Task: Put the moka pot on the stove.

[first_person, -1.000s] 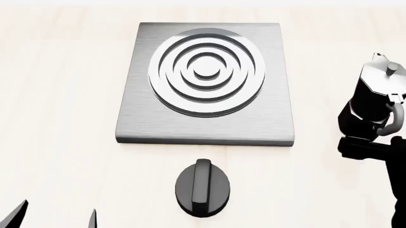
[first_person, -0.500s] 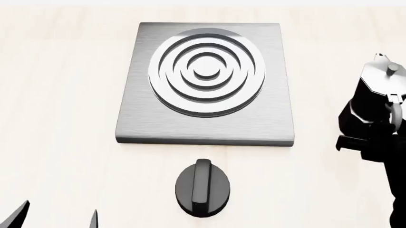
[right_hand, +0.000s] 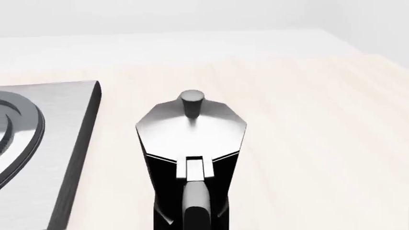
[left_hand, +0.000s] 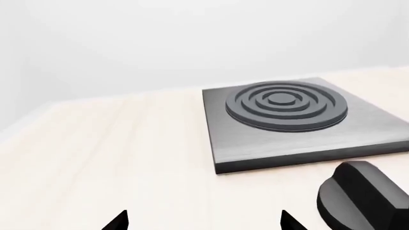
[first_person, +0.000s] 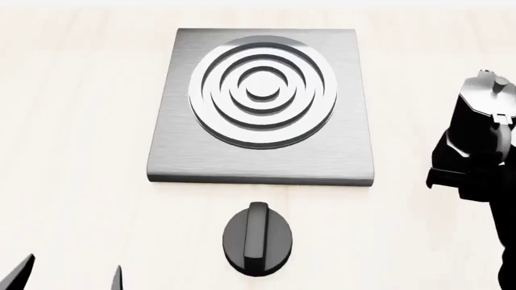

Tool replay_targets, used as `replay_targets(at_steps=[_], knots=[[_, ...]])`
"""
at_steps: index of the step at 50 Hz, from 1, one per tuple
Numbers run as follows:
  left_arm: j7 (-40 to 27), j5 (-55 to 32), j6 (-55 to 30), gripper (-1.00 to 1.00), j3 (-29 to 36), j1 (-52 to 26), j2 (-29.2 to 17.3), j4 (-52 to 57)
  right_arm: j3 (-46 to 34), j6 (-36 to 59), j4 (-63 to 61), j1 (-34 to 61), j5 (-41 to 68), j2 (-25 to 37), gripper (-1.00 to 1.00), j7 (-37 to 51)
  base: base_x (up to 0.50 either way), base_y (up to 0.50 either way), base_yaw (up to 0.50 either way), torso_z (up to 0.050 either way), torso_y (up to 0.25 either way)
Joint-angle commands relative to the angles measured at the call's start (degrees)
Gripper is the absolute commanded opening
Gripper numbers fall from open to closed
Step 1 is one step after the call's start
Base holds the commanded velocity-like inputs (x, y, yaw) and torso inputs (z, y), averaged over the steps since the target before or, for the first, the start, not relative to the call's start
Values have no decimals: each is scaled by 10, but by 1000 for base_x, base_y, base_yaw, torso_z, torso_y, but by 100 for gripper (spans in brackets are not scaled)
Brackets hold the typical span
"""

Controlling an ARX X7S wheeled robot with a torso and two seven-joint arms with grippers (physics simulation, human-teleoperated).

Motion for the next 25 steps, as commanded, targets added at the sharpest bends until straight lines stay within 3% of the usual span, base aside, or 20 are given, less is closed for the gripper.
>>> replay_targets(at_steps=[1,25], knots=[[12,-6,19,100,-27,5,9,10,15,26,-39,19,-10,1,-100,-3,0,0,0,0,0],[6,-21,17,100,-38,10,-1,37,-15,85,-81,74,-8,5,-100,5,0,0,0,0,1]])
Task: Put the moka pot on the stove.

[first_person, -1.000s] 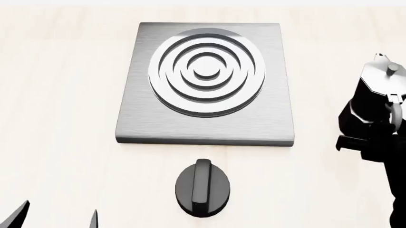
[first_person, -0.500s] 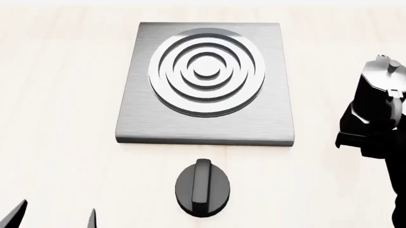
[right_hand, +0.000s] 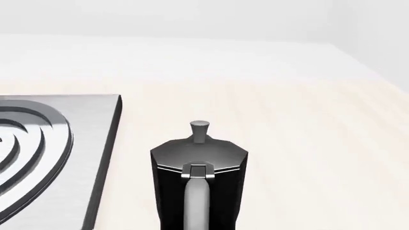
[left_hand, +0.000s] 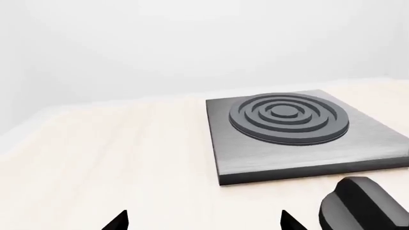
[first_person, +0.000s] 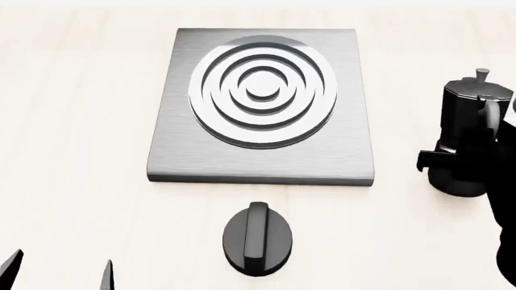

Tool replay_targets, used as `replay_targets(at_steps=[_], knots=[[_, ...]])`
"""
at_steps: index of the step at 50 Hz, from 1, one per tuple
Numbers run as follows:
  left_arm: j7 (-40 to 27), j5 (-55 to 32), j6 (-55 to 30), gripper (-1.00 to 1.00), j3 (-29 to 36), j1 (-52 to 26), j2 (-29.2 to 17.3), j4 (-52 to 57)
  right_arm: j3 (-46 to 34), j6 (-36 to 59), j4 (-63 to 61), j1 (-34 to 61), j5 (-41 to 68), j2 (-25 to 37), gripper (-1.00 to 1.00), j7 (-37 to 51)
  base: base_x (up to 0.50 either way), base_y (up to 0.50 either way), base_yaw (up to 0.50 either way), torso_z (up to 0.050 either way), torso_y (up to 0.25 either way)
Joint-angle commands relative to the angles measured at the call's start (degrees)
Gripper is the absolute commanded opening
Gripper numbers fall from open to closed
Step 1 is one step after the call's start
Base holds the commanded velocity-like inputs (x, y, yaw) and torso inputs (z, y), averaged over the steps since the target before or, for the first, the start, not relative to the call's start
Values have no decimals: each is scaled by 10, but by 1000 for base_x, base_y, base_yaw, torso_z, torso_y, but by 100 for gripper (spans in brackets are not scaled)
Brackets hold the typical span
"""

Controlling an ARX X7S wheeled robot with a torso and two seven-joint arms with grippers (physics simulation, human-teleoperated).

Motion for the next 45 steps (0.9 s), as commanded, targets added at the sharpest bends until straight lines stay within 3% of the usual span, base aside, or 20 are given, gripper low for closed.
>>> replay_targets(at_steps=[1,28,45], knots=[[12,-8,19,100,-28,5,9,9,2,18,-15,39,-25,-13,-100,-16,0,0,0,0,0],[15,-32,23,100,-36,4,4,15,-75,42,46,182,-56,-95,-100,-61,0,0,0,0,1],[18,-51,26,100,-45,0,1,8,-126,-34,254,297,-118,-194,-100,-121,0,0,0,0,1]])
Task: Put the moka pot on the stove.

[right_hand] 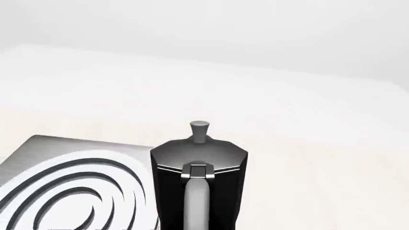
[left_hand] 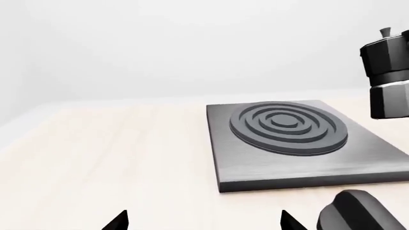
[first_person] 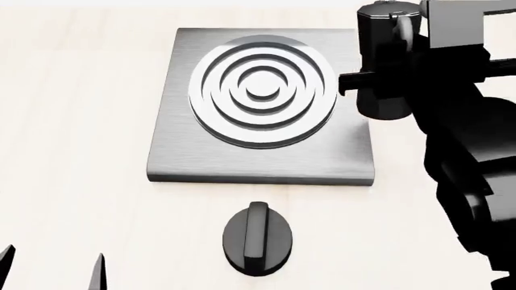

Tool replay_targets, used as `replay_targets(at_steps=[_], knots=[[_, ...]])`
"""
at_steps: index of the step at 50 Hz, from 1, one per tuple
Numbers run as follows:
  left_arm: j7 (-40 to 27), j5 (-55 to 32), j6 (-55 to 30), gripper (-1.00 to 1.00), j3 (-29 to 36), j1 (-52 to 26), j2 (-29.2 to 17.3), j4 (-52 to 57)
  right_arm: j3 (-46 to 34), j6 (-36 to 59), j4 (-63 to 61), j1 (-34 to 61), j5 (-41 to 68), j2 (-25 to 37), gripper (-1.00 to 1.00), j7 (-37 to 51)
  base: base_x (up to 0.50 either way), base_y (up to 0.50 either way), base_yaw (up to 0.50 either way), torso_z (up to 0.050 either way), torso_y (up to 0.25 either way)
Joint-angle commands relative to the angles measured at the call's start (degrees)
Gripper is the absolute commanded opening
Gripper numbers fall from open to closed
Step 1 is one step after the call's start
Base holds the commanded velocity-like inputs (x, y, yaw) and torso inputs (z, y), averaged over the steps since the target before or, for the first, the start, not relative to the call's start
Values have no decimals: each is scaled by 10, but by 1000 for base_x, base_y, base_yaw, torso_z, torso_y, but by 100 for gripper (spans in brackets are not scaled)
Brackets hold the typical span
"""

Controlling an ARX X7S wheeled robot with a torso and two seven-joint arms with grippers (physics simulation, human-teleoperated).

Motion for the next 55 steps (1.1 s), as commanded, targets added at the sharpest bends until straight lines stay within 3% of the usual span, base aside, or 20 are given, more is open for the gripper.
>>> replay_targets(at_steps=[1,15,35,41,49,55], knots=[[17,-12,22,100,-28,-1,12,-9,-12,-58,135,85,-62,-75,-100,-57,0,0,0,0,0],[17,-22,22,100,-32,-4,10,-13,-57,-249,525,233,-137,-212,-100,-152,0,0,0,1,1],[15,-41,22,100,-45,-4,3,-11,40,-233,533,248,-255,-271,-100,-181,0,0,0,0,1],[17,-43,26,100,-43,-3,4,-12,-90,-243,533,257,-126,-272,-100,-169,0,0,0,0,0],[17,-48,29,100,-46,-3,3,-14,-204,-255,532,261,-13,-272,-100,-156,0,0,0,0,1],[16,-52,29,100,-48,-3,2,-12,-352,-276,526,267,134,-272,-100,-148,0,0,0,0,0]])
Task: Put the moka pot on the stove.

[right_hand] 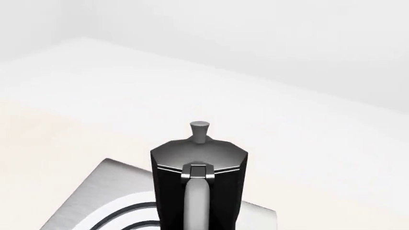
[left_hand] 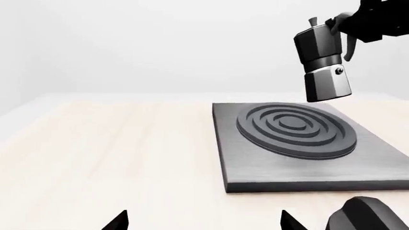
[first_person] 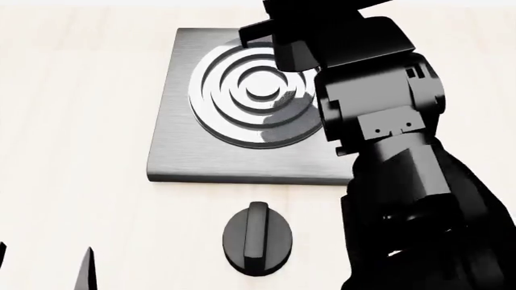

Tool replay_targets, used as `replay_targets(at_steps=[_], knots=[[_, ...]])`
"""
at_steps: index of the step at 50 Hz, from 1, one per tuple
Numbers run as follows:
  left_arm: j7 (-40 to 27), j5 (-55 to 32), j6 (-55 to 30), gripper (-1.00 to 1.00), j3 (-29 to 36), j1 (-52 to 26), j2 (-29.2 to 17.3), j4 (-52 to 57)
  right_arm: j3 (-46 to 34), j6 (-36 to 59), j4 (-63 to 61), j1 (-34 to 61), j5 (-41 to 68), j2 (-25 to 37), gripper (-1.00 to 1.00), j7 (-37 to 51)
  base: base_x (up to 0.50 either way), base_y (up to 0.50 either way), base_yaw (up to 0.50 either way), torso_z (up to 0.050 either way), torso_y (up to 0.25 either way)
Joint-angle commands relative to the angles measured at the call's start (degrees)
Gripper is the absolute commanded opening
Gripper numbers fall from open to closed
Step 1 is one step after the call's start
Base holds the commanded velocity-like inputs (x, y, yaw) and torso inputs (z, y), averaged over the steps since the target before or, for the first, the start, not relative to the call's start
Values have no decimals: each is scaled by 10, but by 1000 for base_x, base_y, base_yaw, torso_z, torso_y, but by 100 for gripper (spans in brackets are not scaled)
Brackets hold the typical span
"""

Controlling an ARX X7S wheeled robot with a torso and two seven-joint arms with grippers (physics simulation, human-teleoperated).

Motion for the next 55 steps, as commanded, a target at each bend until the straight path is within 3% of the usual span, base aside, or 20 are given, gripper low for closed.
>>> replay_targets(at_steps=[1,9,18,55], knots=[[15,-7,24,100,-26,2,13,-6,-183,-39,-9,22,179,-19,-100,-2,0,0,0,0,0],[13,-14,22,100,-30,3,10,0,-312,-67,-19,24,314,-19,-100,11,0,0,0,0,1],[13,-16,25,100,-31,2,9,-1,-385,-80,-31,24,388,-19,-100,15,0,0,0,1,1],[8,-24,26,100,-31,3,3,4,-415,-100,-32,-1,421,-19,-100,13,0,0,0,0,1]])
